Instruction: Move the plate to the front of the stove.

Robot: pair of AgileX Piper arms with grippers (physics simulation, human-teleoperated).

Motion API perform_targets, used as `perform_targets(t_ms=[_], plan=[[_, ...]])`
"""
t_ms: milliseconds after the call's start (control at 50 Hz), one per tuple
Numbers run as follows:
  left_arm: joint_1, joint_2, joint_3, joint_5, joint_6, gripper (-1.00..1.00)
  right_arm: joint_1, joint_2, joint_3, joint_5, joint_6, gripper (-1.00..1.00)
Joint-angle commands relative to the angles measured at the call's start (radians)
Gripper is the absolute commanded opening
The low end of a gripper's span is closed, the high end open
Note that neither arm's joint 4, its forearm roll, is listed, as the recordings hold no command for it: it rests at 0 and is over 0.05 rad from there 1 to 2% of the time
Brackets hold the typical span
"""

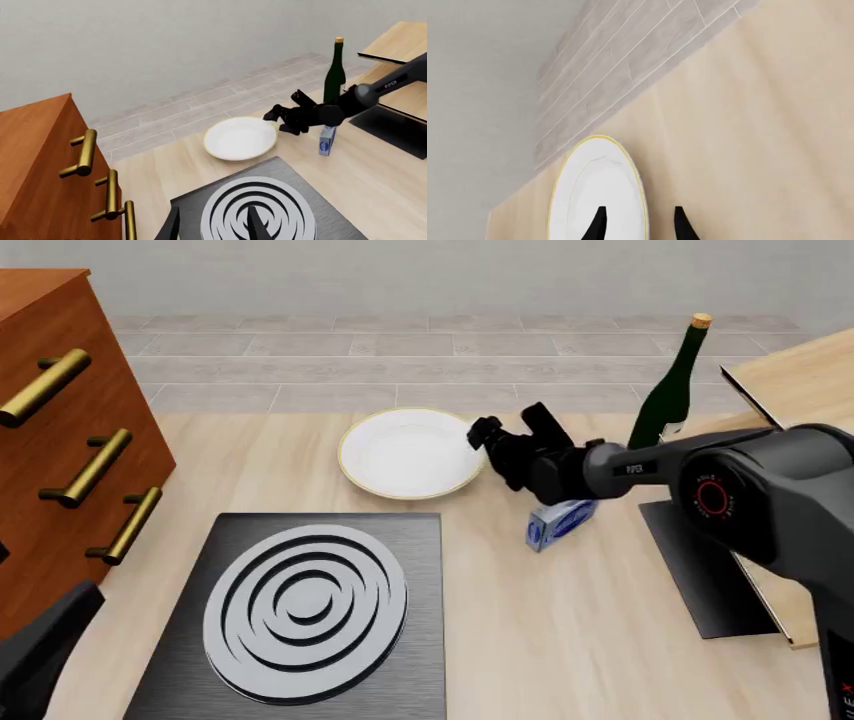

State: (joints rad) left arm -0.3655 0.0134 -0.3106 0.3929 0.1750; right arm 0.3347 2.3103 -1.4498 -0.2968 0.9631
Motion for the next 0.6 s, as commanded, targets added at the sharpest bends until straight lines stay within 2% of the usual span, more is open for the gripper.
perform_targets(t_ms=[20,100,260,600], plan=[[0.002,-0.008,-0.003,0.007,0.000,1.00,-0.035,-0.036,0.015,0.032,-0.063,1.00],[0.002,-0.010,-0.003,0.008,0.000,1.00,-0.040,-0.046,0.012,0.038,-0.082,1.00],[0.001,-0.010,-0.010,0.011,0.001,1.00,-0.033,-0.089,0.028,0.035,-0.079,1.00],[-0.018,-0.009,-0.023,0.012,0.000,1.00,-0.028,-0.209,0.077,0.037,-0.113,1.00]])
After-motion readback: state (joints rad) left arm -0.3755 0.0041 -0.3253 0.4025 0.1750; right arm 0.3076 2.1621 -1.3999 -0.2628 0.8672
